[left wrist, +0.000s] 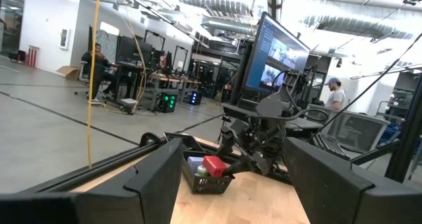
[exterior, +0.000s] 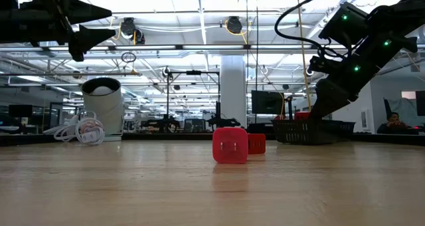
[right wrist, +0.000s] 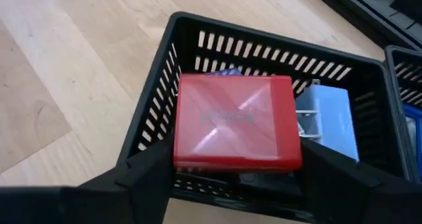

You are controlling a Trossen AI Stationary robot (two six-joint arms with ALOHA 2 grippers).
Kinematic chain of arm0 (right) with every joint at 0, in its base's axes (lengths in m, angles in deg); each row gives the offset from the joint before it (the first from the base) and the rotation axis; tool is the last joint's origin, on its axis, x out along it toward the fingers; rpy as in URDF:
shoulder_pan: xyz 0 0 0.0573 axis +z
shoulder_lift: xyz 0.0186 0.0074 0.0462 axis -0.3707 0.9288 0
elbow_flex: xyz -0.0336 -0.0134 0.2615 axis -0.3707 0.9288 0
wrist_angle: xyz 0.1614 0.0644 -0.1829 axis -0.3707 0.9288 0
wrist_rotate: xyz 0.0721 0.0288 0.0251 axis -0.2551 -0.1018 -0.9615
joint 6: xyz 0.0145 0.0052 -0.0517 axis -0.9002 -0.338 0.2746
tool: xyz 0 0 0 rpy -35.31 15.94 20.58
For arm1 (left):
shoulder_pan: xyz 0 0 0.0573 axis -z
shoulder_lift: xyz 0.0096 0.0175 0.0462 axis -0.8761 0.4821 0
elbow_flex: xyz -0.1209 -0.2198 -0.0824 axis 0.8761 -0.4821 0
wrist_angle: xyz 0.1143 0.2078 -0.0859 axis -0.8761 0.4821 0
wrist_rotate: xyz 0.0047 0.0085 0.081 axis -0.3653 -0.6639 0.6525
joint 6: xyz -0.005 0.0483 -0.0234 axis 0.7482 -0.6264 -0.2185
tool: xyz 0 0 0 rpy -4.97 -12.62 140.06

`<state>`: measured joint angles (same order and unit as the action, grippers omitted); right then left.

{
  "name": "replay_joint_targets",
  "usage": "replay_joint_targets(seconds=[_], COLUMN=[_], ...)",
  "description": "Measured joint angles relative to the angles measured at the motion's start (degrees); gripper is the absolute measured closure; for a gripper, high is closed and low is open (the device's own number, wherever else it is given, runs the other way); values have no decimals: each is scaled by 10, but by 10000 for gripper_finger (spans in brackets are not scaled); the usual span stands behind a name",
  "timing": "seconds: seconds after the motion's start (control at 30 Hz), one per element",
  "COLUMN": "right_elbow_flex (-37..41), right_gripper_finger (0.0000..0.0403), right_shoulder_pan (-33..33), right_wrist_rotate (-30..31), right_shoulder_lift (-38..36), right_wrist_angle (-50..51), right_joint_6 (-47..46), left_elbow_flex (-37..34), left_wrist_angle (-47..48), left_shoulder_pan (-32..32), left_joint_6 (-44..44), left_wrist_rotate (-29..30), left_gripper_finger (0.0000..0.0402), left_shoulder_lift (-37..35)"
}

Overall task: Pick & Place Office items
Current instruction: Put the big red charger adapter into the bottom black bin

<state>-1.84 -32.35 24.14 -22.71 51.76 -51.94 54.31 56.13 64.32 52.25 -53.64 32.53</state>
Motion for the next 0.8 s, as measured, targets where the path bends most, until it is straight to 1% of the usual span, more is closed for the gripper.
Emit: replay_joint_targets(seconds=[0.17, 0.37, 0.47, 0.57, 0.7, 0.8], right_elbow_flex=[0, 0, 0, 0, 0, 0], right_gripper_finger=[97, 98, 103, 107, 110, 110], right_shoulder_pan=[0, 4, 5, 5, 6, 14], right_wrist_rotate=[0, -6, -40, -97, -188, -224], right_shoulder_lift=[0, 0, -1, -1, 0, 0], right_wrist_angle=[-5, -41, -85, -149, -241, -289], right_joint_6=[-1, -3, -14, -46, -54, -53], left_elbow_flex=[0, 0, 0, 0, 0, 0], left_wrist_angle=[0, 0, 0, 0, 0, 0], left_shoulder_pan=[0, 0, 0, 0, 0, 0], left_joint_6=[0, 0, 0, 0, 0, 0], left_wrist_rotate=[0, 0, 0, 0, 0, 0], left_gripper_finger=[135, 135, 135, 135, 135, 135], left_shoulder_lift=[0, 0, 0, 0, 0, 0])
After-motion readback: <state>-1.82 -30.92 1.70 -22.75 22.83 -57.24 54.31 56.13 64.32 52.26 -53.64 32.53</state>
